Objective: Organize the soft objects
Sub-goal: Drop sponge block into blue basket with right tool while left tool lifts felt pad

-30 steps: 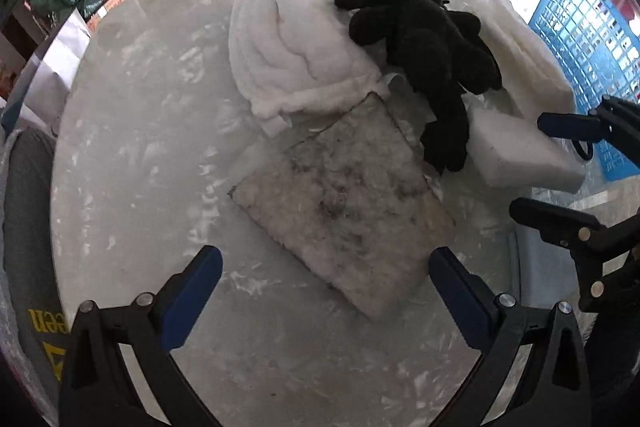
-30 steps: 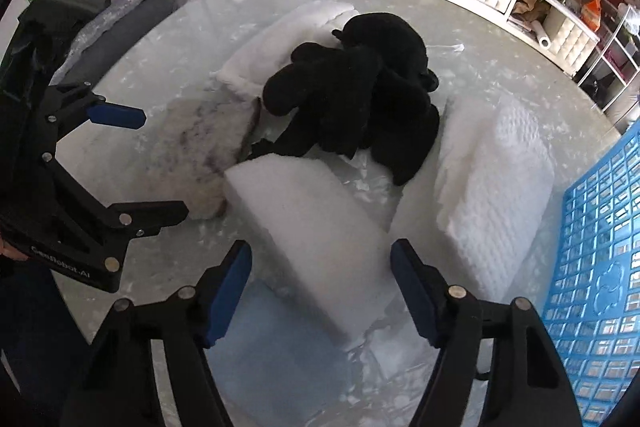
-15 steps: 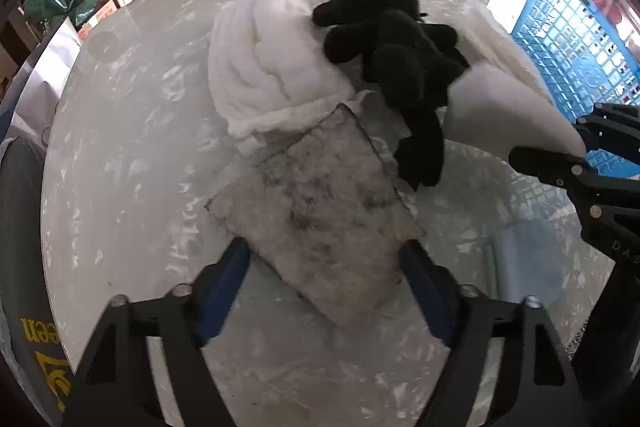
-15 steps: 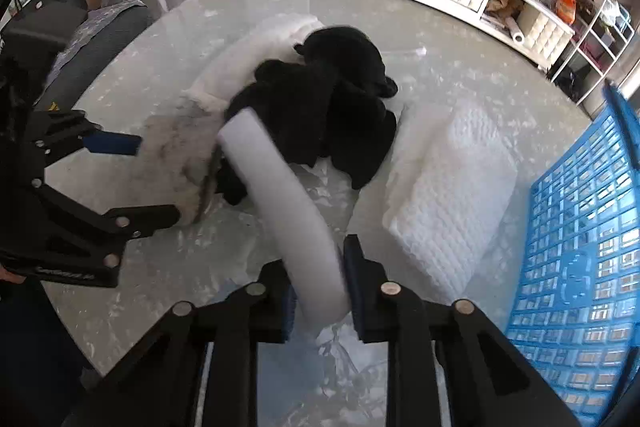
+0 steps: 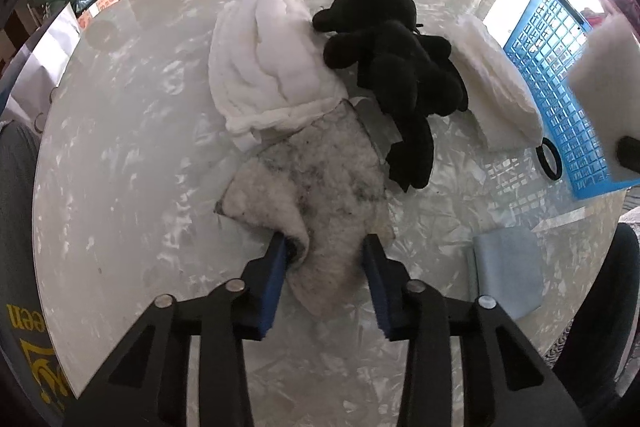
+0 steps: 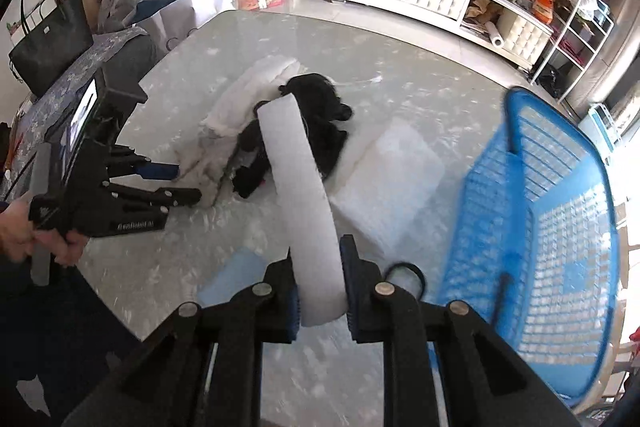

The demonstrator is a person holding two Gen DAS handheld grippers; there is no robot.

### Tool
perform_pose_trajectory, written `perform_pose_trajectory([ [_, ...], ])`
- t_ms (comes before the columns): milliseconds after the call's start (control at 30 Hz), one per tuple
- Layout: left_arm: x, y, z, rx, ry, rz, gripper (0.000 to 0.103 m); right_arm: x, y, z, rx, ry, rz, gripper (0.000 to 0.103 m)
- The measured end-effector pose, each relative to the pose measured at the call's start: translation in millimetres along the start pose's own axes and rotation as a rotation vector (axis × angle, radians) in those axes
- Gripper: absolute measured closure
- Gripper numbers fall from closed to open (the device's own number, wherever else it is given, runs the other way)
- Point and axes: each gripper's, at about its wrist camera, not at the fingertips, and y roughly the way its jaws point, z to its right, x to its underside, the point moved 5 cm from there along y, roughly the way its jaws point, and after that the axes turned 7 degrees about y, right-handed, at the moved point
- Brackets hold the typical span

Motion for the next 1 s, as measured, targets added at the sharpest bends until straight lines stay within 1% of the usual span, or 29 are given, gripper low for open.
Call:
perform_pose_trajectory([
  [167, 5.7, -2.1, -2.1, -0.013, -0.011, -0.009, 0.069, 12.1, -29.1, 29.7, 0.037, 0.030, 0.007, 0.087],
  [367, 10.4, -2.3, 3.8, -0.035, 0.011, -0.006, 0.069, 17.7, -53.1, 93.9, 0.124, 0.105, 0.022, 0.087],
  [467, 11.9, -1.4, 6.6, -0.039, 0.013, -0.004, 0.069, 23.0, -46.3, 114.9, 0.147, 0.141, 0.002, 0.087],
  [600, 12.3, -1.1, 10.0, -0.041, 0.013, -0.004, 0.069, 30.2, -24.4, 133.8, 0.186, 0.148, -0.064, 0.087],
  [667, 12.8, -1.0, 11.5, -0.041, 0.013, -0.003, 0.069, 30.7, -12.2, 145.4, 0.186, 0.157, -0.097, 0.087],
  [800, 12.5, -1.0, 12.5, -0.040, 0.012, -0.003, 0.069, 30.4, 10.9, 149.7, 0.176, 0.157, -0.159, 0.087],
  [1000, 11.8, -0.8, 11.6, -0.038, 0.009, -0.004, 0.071, 34.9, 37.3, 143.6, 0.182, 0.124, -0.233, 0.087],
])
